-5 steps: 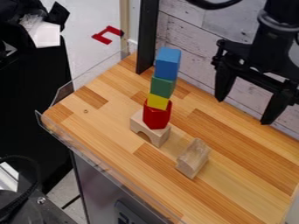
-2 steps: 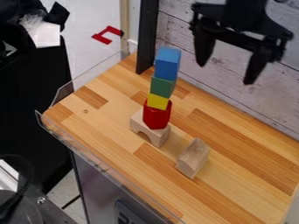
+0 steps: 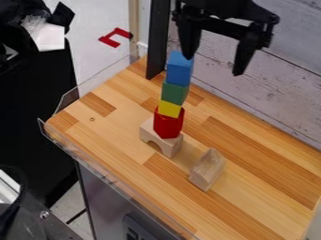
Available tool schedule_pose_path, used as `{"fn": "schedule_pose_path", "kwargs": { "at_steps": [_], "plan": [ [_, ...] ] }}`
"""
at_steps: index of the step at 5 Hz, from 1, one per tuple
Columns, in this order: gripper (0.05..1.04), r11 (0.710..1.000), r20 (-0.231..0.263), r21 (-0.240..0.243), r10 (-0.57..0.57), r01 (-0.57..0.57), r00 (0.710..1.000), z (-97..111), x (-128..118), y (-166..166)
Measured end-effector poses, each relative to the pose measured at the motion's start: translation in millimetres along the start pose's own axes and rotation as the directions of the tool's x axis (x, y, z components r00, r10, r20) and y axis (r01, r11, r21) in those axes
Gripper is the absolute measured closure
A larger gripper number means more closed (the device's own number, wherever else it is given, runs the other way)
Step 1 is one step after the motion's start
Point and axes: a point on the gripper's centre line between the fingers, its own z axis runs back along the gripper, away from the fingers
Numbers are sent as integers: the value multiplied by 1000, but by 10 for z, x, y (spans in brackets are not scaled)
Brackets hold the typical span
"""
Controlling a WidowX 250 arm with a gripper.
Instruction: It took the blue cube from the tower and put it and the right edge of the table
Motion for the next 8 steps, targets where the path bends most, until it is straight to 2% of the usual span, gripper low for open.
{"fn": "schedule_pose_path", "kwargs": {
  "at_steps": [1, 2, 5, 8],
  "plan": [
    [83, 999, -3, 2, 41, -41, 999, -1, 34, 135],
    [83, 998, 24, -10, 64, -64, 998, 67, 138, 177],
    [83, 995, -66, 7, 104, -103, 992, -150, 228, 288],
    [83, 985, -81, 10, 175, -175, 981, -160, 210, 483]
  ]
}}
